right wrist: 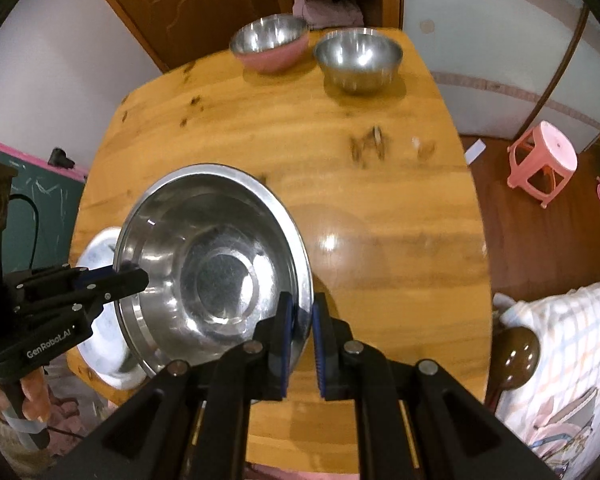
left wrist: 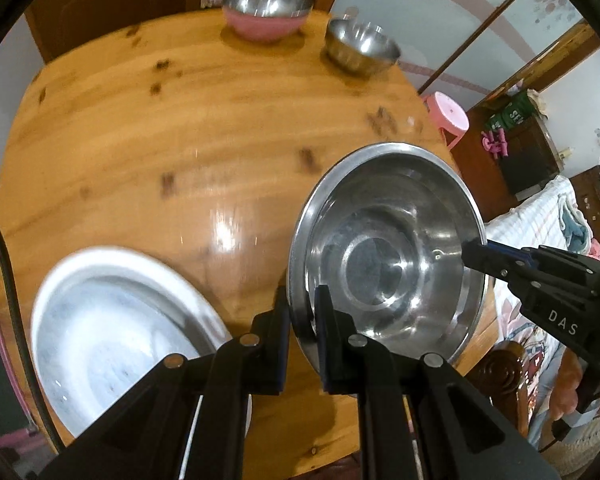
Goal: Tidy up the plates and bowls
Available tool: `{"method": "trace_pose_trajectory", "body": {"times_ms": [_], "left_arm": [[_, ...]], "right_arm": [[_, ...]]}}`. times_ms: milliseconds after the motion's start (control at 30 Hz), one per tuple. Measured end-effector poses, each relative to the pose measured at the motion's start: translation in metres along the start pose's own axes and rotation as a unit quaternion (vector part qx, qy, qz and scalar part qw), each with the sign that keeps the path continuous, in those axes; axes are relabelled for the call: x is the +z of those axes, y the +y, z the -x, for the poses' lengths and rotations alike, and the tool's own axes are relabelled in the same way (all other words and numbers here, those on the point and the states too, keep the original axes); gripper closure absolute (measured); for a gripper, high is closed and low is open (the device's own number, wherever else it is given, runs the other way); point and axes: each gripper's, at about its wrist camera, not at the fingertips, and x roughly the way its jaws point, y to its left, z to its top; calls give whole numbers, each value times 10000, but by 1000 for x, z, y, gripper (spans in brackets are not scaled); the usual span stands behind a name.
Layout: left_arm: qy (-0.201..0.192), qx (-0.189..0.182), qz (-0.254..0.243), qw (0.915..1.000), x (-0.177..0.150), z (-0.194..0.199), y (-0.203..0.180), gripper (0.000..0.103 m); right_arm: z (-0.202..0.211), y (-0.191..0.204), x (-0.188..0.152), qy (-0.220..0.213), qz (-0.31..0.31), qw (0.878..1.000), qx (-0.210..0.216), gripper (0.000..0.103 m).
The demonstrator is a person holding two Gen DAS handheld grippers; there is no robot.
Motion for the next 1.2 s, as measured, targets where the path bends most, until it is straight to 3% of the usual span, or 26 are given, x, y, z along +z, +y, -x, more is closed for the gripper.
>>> {"method": "trace_pose_trajectory", "body": {"times_ms": [333,933,1033,1200], "left_arm": [[151,22,213,9997,-35,-30,9,93],[133,105,220,9996,-39,-42,11,93],[82,134,177,9997,-38,-41,9,86],[-143,206,79,9997,-36,-30,2,52]], "right_arm": [[-27,3,-29,265,66,9996,-60,94],[-49,0,-33,435,50,9990,11,93],[-48,2,-33,361,100,9993,-58,93],[-47,3,-34,325,100,9993,-121,92]]}}
